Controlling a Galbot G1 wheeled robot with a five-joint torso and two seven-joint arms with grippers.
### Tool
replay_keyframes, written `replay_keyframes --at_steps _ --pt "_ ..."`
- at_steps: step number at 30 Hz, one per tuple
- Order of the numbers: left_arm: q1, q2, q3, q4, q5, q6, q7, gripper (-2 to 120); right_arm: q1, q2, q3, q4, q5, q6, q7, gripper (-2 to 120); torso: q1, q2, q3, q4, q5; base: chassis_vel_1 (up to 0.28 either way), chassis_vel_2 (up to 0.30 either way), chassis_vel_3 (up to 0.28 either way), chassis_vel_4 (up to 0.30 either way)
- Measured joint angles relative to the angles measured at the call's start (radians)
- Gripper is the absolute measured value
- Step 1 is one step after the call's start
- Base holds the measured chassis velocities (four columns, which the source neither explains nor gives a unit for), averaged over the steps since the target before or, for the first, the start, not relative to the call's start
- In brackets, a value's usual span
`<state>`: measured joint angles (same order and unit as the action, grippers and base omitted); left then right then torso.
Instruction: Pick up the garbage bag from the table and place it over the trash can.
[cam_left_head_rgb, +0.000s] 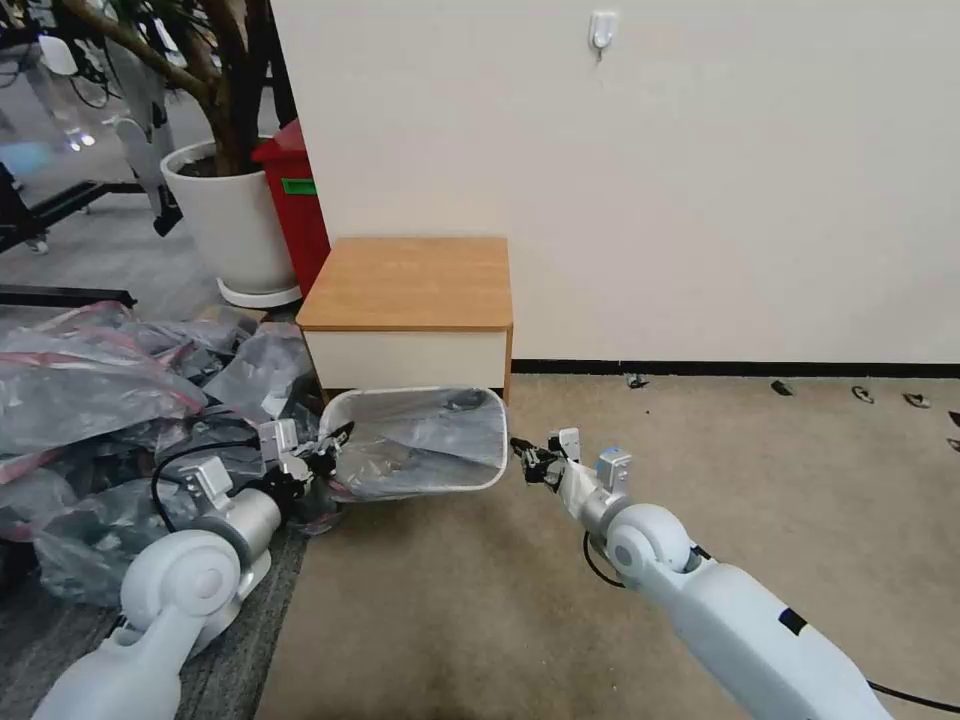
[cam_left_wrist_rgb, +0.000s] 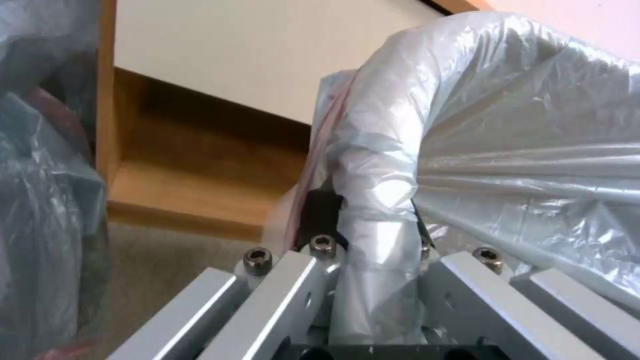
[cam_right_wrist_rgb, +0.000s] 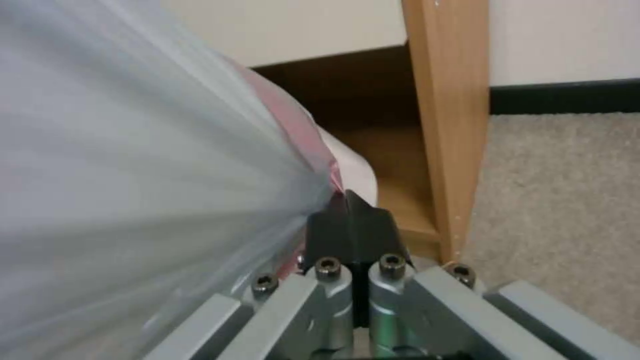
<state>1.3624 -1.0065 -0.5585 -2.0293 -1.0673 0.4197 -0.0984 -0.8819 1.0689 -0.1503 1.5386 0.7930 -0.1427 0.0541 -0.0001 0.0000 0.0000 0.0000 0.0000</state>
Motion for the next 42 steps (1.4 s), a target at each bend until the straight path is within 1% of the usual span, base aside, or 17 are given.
replay_keyframes --at_steps 9,16,18,19,20,23,25,26,28,29,32,33,34,37,38,40,42 --pt "-0.009 0.000 0.010 0.012 0.000 0.002 0.000 3 0.018 0.016 -0.021 -0.058 -0.051 0.036 0.017 0 0.000 0.000 0.000 0.0000 0.0000 0.000 0.000 0.000 0.000" --pt "-0.010 -0.001 0.011 0.022 0.001 0.002 0.000 3 0.014 0.020 -0.031 -0.059 -0.072 0.067 0.037 0 0.000 0.000 0.000 0.0000 -0.0001 0.000 0.000 0.000 0.000" --pt "-0.013 -0.003 0.011 0.027 0.002 0.002 0.000 3 0.007 0.019 -0.033 -0.046 -0.079 0.077 0.054 7 0.000 0.000 0.000 0.0000 0.0000 0.000 0.000 0.000 0.000" --pt "-0.016 -0.004 0.011 0.031 0.004 0.001 -0.001 3 0.002 0.016 -0.033 -0.038 -0.082 0.081 0.060 14 0.000 0.000 0.000 0.0001 0.0000 0.000 0.000 0.000 0.000" --pt "-0.016 -0.004 0.011 0.031 0.004 0.001 -0.001 3 0.002 0.016 -0.033 -0.038 -0.082 0.081 0.060 14 0.000 0.000 0.000 0.0001 0.0000 0.000 0.000 0.000 0.000" --pt "-0.023 -0.005 0.012 0.047 0.019 -0.008 -0.012 3 -0.018 -0.003 -0.028 -0.003 -0.100 0.085 0.082 27 0.000 0.000 0.000 0.0000 0.0000 0.000 0.000 0.000 0.000" --pt "-0.025 -0.006 0.012 0.052 0.021 -0.010 -0.017 3 -0.026 -0.010 -0.024 0.010 -0.108 0.086 0.086 30 0.000 0.000 0.000 0.0001 0.0000 0.000 0.000 0.000 0.000" --pt "-0.028 -0.008 0.012 0.059 0.022 -0.013 -0.021 3 -0.038 -0.023 -0.018 0.028 -0.118 0.087 0.091 37 0.000 0.000 0.000 0.0000 -0.0001 0.000 0.000 0.000 0.000" --pt "-0.034 -0.014 0.011 0.069 0.024 -0.016 -0.023 3 -0.052 -0.037 -0.007 0.051 -0.124 0.087 0.095 45 0.000 0.000 0.000 -0.0001 0.0001 0.000 0.000 0.000 0.000" --pt "-0.034 -0.014 0.011 0.069 0.024 -0.016 -0.023 3 -0.052 -0.037 -0.007 0.051 -0.124 0.087 0.095 45 0.000 0.000 0.000 -0.0001 0.0001 0.000 0.000 0.000 0.000" --pt "-0.040 -0.022 0.010 0.080 0.028 -0.018 -0.028 3 -0.076 -0.060 0.012 0.094 -0.125 0.087 0.096 59 0.000 0.000 0.000 -0.0001 0.0001 0.000 0.000 0.000 0.000" --pt "-0.040 -0.022 0.010 0.080 0.028 -0.018 -0.028 3 -0.076 -0.060 0.012 0.094 -0.125 0.087 0.096 59 0.000 0.000 0.000 -0.0001 0.0001 0.000 0.000 0.000 0.000" --pt "-0.040 -0.025 0.010 0.083 0.031 -0.020 -0.030 3 -0.085 -0.071 0.020 0.110 -0.127 0.087 0.096 63 0.000 0.000 0.000 -0.0001 0.0001 0.000 0.000 0.000 0.000" --pt "-0.032 -0.036 0.013 0.085 0.076 -0.035 -0.041 3 -0.115 -0.118 0.061 0.168 -0.214 0.095 0.096 80 0.000 0.000 0.000 -0.0001 0.0002 0.000 0.000 0.000 0.000" --pt "-0.032 -0.036 0.013 0.085 0.076 -0.035 -0.041 3 -0.115 -0.118 0.061 0.168 -0.214 0.095 0.096 80 0.000 0.000 0.000 -0.0001 0.0002 0.000 0.000 0.000 0.000" --pt "-0.026 -0.046 0.020 0.083 0.108 -0.041 -0.056 3 -0.134 -0.145 0.078 0.211 -0.295 0.107 0.092 88 0.000 0.000 0.000 -0.0001 0.0000 0.000 0.000 0.000 0.000" --pt "-0.023 -0.055 0.030 0.078 0.144 -0.049 -0.078 3 -0.151 -0.168 0.087 0.267 -0.353 0.111 0.089 81 0.000 0.000 0.000 -0.0001 0.0001 0.000 0.000 0.000 0.000"
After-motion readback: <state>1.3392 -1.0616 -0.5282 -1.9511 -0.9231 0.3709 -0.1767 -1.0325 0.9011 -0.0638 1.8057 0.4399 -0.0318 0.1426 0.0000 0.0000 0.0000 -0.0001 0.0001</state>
